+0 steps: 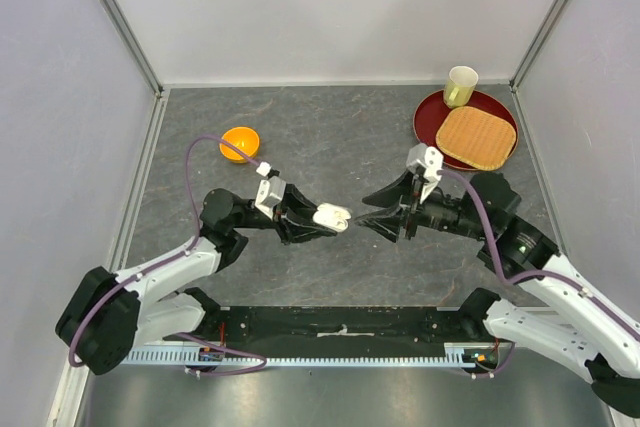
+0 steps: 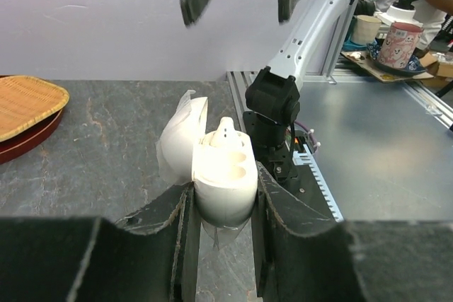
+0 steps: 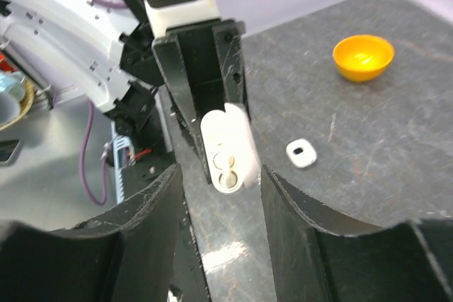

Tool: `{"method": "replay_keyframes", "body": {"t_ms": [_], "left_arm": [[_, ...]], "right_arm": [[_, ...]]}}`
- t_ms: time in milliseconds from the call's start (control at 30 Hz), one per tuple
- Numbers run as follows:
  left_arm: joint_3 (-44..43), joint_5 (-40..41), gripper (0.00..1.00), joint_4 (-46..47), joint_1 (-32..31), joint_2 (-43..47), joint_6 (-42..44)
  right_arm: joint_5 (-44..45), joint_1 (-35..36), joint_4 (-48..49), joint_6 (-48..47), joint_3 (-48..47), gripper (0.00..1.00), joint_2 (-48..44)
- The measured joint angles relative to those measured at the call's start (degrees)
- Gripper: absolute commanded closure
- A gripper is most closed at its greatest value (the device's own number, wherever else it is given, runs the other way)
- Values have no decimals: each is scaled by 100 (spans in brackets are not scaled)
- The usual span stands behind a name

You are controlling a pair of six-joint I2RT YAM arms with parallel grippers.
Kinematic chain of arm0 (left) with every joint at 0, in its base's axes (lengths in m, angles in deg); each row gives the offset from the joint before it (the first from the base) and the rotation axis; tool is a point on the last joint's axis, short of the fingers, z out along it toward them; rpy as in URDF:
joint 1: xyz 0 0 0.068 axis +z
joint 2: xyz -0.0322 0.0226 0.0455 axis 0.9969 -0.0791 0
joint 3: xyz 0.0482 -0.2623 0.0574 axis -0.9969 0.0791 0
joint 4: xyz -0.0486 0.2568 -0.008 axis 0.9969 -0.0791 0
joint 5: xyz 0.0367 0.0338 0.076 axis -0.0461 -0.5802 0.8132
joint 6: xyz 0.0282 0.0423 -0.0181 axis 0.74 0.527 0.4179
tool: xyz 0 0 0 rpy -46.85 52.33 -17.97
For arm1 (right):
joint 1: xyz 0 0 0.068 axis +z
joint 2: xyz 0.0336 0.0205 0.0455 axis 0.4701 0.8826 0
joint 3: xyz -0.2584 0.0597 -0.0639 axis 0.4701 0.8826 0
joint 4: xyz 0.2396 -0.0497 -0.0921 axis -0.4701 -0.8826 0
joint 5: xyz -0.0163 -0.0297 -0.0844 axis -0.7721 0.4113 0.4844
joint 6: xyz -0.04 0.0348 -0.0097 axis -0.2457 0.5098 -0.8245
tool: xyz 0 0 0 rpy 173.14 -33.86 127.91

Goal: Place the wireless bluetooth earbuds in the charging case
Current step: Place the earbud in the charging case, then pick up the earbud from the center of the board.

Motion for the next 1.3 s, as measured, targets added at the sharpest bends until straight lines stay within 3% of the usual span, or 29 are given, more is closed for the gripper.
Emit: {"method": "replay_keyframes", "body": {"t_ms": [167, 333, 533, 700, 867, 1000, 1200, 1300], "left_arm": [[0, 208, 98, -483, 0, 363, 334], [2, 435, 98, -1003, 0, 841, 675], [22, 699, 98, -1521, 0, 1427, 1014], [52, 841, 98, -1891, 0, 1779, 1200], [83, 933, 98, -2214, 0, 2072, 1333], [87, 1027, 98, -2402, 0, 2264, 1414], [94, 1091, 98, -2621, 0, 2457, 1493], [94, 1169, 98, -2719, 0, 2516, 1543]], "right_arm": [[872, 0, 122, 111, 140, 35, -485], [1899, 0, 133, 219, 308, 34, -732], [2900, -17, 140, 343, 461, 34, -573], [3198, -142, 168, 452, 470, 34, -184], [3001, -713, 267, 680, 470, 34, 560], [2645, -1261, 361, 977, 463, 35, 1694], [2092, -1360, 378, 1480, 98, 40, 3853], [1893, -1353, 466, 1709, -31, 42, 4459]]}}
